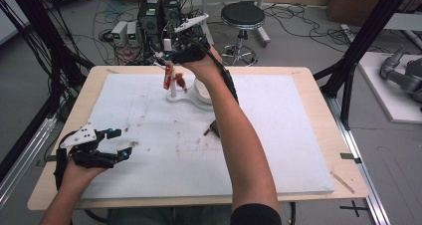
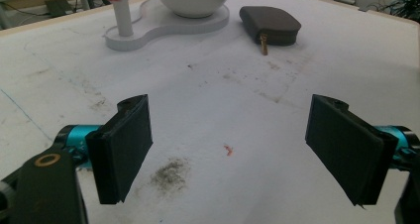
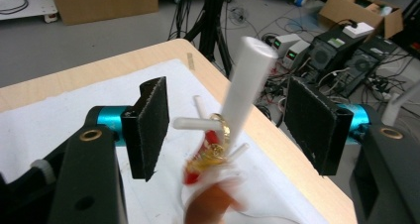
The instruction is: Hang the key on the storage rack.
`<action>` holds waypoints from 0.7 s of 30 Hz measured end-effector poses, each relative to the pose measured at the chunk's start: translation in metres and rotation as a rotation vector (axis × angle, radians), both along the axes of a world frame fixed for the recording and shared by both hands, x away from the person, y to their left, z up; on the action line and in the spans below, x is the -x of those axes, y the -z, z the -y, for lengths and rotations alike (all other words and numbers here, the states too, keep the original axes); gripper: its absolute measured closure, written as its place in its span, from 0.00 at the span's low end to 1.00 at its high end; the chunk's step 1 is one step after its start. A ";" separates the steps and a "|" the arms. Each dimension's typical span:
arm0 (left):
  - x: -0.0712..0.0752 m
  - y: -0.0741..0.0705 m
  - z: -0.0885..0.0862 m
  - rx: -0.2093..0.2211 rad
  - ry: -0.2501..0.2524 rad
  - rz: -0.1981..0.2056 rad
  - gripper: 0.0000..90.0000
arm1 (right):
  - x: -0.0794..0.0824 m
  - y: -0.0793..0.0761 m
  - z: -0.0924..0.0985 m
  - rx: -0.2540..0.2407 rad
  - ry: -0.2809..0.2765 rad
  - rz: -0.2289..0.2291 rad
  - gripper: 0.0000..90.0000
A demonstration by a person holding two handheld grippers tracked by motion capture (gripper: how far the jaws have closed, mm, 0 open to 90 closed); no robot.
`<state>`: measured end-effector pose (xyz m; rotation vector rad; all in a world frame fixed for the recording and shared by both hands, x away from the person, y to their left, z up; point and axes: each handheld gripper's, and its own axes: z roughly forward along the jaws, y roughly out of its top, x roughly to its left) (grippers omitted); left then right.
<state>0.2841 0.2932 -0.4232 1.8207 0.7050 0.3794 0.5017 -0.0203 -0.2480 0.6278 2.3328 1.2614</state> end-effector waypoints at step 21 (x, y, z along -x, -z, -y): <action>-0.003 -0.001 0.008 -0.002 0.012 0.003 0.20 | 0.054 0.002 0.070 -0.041 0.010 0.049 0.25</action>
